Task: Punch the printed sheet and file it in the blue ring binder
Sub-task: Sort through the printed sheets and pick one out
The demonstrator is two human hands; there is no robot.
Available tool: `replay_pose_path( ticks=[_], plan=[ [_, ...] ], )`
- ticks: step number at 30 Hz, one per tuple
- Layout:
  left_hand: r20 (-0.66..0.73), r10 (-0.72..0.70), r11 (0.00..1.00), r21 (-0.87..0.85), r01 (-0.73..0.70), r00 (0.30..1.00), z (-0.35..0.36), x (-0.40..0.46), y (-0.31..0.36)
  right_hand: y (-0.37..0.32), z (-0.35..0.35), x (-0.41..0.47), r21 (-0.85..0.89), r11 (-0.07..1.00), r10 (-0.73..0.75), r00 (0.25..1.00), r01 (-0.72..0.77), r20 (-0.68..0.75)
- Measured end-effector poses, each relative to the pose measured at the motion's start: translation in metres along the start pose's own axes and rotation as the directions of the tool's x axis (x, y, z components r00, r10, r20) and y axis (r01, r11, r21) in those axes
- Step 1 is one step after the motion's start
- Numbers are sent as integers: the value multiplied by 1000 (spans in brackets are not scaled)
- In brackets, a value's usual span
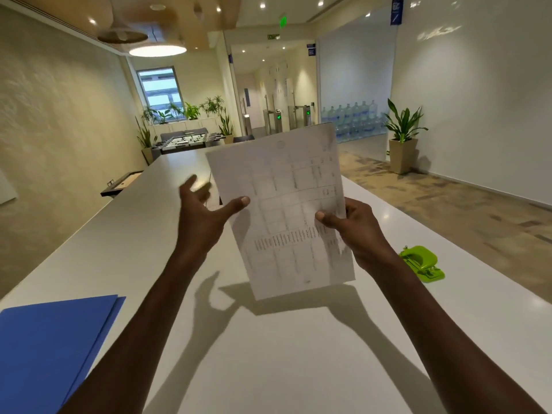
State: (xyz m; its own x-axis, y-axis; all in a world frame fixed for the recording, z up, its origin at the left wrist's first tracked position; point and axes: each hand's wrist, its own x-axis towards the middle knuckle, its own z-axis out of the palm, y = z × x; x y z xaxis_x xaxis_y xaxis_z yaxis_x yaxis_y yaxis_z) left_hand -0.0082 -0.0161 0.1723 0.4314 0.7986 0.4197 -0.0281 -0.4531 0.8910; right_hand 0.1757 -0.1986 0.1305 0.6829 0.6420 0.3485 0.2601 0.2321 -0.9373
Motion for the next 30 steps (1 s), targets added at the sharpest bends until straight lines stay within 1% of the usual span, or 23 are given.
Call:
replay_pose_path(
  ticks=[1, 2, 3, 4, 7, 10, 12, 14, 17, 21, 24, 26, 30],
  plan=[
    [104, -52, 994, -89, 61, 993, 3, -2, -4, 1, 1, 0, 32, 999, 9, 1000, -9, -4],
    [200, -72, 987, -127, 98, 977, 6, -4, -7, 2, 2, 0, 53, 998, 14, 1000, -14, -4],
    [262, -73, 984, -135, 112, 962, 10, -8, -11, 3, 4, 0, 68, 998, 13, 1000, -13, -3],
    [287, -74, 984, -135, 117, 955, 14, -12, -14, 3, 5, 0, 80, 997, 11, 1000, -11, -4],
    [258, -93, 979, -151, 135, 962, 27, -21, -26, 10, 9, -6, 121, 993, -5, 999, 9, -36],
    [234, -157, 972, -137, 192, 960, 36, -34, -48, 37, 14, -19, 148, 989, 40, 997, -30, -63],
    [221, -206, 971, -74, 227, 953, 41, -44, -67, 62, 18, -30, 86, 992, 95, 994, -90, -58],
    [214, -219, 970, -53, 236, 952, 44, -53, -79, 79, 21, -39, 26, 991, 135, 990, -134, -44],
    [192, -213, 973, -46, 226, 958, 45, -52, -76, 75, 20, -38, 14, 991, 136, 990, -136, -40],
    [209, -214, 970, -71, 233, 954, 45, -50, -74, 67, 14, -32, 35, 994, 105, 994, -104, -42],
    [195, -260, 961, -40, 273, 946, 50, -59, -84, 86, 16, -41, 17, 987, 162, 984, -161, -79],
    [181, -276, 958, -22, 284, 944, 53, -62, -88, 96, 18, -49, 30, 978, 208, 975, -206, -76],
    [195, -234, 972, 22, 235, 952, 53, -57, -82, 87, 15, -46, -22, 981, 190, 979, -192, -76]
  ],
)
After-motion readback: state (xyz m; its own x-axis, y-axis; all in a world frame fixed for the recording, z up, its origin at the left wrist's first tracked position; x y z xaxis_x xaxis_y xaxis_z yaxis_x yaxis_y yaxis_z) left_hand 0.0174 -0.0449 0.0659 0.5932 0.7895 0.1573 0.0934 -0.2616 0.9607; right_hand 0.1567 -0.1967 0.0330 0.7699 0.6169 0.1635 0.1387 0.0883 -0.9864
